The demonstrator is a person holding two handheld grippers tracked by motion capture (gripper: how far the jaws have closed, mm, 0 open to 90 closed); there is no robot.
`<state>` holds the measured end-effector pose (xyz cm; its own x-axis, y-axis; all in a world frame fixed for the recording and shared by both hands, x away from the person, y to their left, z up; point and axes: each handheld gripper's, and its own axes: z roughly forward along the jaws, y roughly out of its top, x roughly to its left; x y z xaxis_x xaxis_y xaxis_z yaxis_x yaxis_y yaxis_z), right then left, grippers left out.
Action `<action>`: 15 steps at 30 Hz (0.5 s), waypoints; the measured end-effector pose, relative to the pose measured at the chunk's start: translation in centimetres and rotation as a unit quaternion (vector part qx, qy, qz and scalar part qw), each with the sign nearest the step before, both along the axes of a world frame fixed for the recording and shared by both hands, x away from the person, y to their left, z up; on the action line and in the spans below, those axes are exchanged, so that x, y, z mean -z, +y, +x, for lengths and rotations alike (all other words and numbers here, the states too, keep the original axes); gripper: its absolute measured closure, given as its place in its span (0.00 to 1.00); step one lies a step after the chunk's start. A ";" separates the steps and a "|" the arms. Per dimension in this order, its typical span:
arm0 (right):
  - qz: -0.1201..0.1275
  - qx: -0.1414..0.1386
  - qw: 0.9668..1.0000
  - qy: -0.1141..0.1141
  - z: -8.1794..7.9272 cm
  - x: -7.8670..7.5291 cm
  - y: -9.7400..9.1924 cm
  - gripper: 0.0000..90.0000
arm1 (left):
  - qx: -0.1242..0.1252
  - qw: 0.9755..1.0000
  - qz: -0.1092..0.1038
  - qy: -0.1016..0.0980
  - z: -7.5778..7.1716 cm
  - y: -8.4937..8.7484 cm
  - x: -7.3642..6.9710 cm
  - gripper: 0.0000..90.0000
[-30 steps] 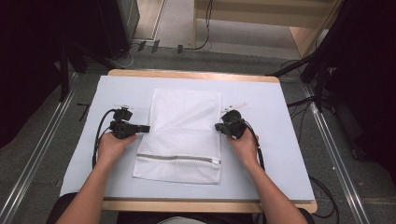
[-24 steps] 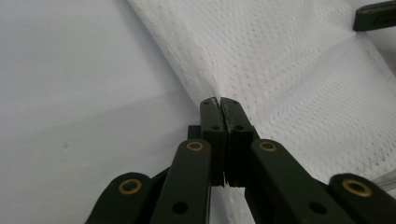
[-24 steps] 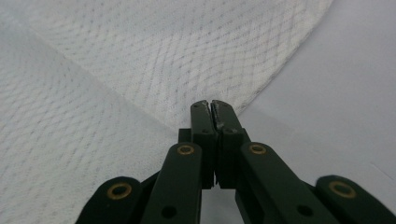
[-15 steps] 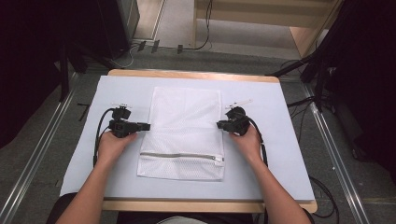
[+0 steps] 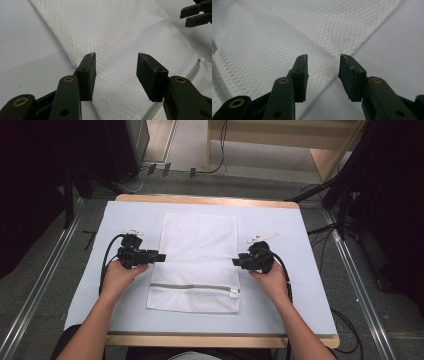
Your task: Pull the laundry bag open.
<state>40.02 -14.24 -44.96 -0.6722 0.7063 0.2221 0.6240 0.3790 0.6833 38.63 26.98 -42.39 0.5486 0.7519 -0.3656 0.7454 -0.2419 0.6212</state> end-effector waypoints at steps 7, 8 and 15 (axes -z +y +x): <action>0.017 -0.012 1.000 0.000 -2.5 -0.4 -1.0 0.65 | 0.030 1.000 0.002 -0.005 -0.8 -1.6 -0.6 0.53; 0.017 -0.014 1.000 0.001 -2.8 -0.4 -1.1 0.66 | 0.033 0.999 0.002 -0.006 -0.9 -1.8 -0.6 0.52; 0.014 -0.021 1.000 0.011 -4.3 -0.2 -1.3 0.71 | 0.067 0.998 0.004 -0.017 -1.5 -4.2 -1.1 0.52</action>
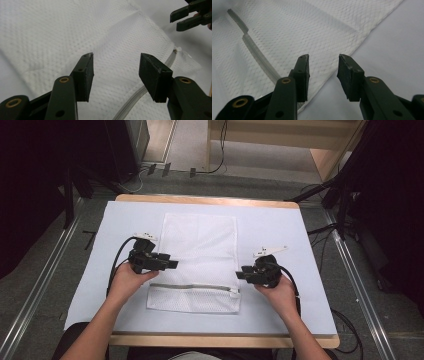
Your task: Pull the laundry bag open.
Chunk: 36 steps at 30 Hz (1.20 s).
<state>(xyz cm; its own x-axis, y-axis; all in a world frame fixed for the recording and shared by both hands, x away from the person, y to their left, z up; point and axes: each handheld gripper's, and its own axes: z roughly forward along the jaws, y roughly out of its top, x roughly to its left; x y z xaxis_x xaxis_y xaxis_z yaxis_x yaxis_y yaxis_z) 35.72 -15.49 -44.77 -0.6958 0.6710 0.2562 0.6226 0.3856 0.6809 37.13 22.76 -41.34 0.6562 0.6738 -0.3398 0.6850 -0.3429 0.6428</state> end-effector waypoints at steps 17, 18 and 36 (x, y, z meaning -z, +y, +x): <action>-0.023 -0.039 0.998 0.049 -2.3 1.5 1.5 0.98 | 0.051 0.999 0.002 -0.003 0.2 -4.4 0.8 0.52; -0.021 -0.040 0.998 0.048 -2.4 1.6 1.6 0.98 | 0.052 0.999 0.002 -0.003 0.2 -4.6 0.8 0.52; -0.020 -0.065 0.997 0.026 -3.2 1.2 3.8 0.98 | 0.082 0.997 0.006 -0.013 -0.1 -6.7 1.0 0.54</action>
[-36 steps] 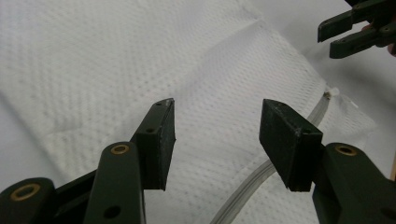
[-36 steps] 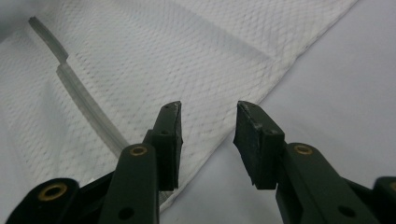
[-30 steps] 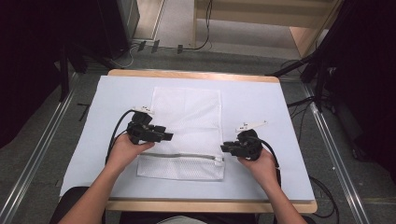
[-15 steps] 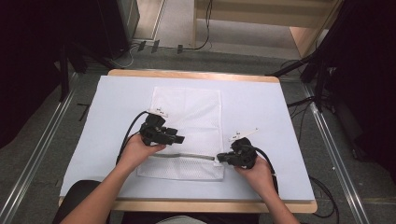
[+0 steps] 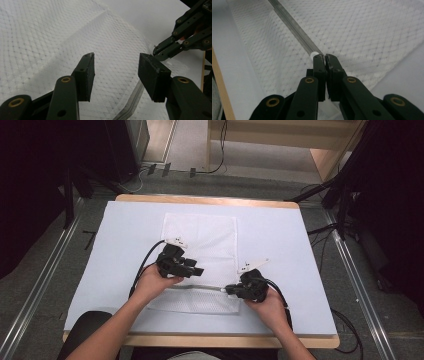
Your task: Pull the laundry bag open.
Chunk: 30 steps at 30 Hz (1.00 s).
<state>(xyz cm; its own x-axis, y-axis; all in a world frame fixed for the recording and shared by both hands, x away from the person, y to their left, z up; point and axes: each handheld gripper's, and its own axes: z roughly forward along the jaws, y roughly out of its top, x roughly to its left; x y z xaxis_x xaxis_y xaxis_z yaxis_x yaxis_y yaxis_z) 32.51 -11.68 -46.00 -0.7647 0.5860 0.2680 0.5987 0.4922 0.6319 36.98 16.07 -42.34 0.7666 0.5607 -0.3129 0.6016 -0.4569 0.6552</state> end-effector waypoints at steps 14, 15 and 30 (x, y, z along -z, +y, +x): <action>-0.016 0.003 1.000 -0.011 0.7 0.6 -1.5 1.00 | 0.021 1.000 -0.005 -0.003 -1.1 -1.7 0.2 0.56; -0.015 0.000 1.000 -0.011 0.7 0.8 -1.5 1.00 | 0.022 1.000 -0.006 -0.001 -1.1 -1.8 0.3 0.56; 0.007 -0.023 0.999 -0.031 0.8 1.4 -2.1 1.00 | 0.056 0.998 -0.009 0.018 -2.5 -5.3 1.8 0.87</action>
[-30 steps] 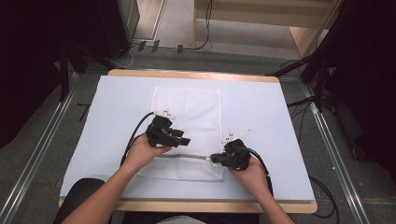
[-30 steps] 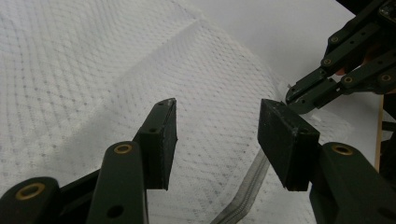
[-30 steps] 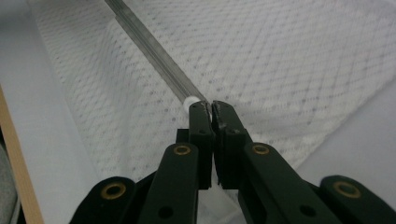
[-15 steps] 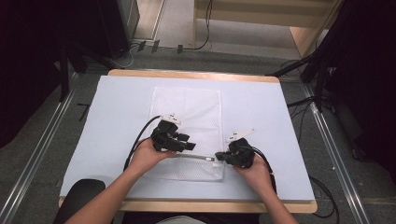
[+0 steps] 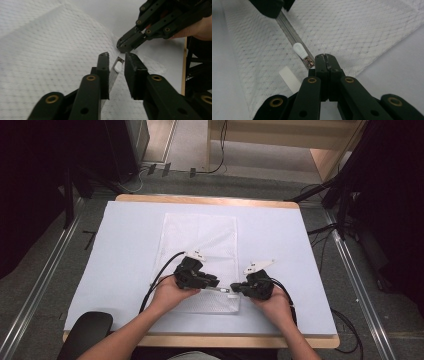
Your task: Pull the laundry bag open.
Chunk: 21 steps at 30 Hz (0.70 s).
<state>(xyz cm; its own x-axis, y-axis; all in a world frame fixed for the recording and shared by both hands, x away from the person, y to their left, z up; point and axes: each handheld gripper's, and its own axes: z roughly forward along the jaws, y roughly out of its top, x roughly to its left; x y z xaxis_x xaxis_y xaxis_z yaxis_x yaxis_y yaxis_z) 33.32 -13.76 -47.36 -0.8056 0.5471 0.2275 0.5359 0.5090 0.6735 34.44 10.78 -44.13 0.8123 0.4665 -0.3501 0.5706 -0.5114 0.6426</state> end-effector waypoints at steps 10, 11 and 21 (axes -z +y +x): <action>0.001 0.001 1.000 0.001 0.0 0.0 0.0 1.00 | 0.005 1.000 0.020 0.012 0.0 -1.7 1.9 0.87; 0.001 0.002 1.000 0.000 0.0 0.0 0.0 1.00 | 0.007 1.000 0.018 0.013 0.0 -1.8 2.1 0.87; 0.003 0.002 1.000 0.002 0.0 0.0 0.0 1.00 | 0.014 1.000 0.010 0.011 -0.3 -2.6 3.0 0.91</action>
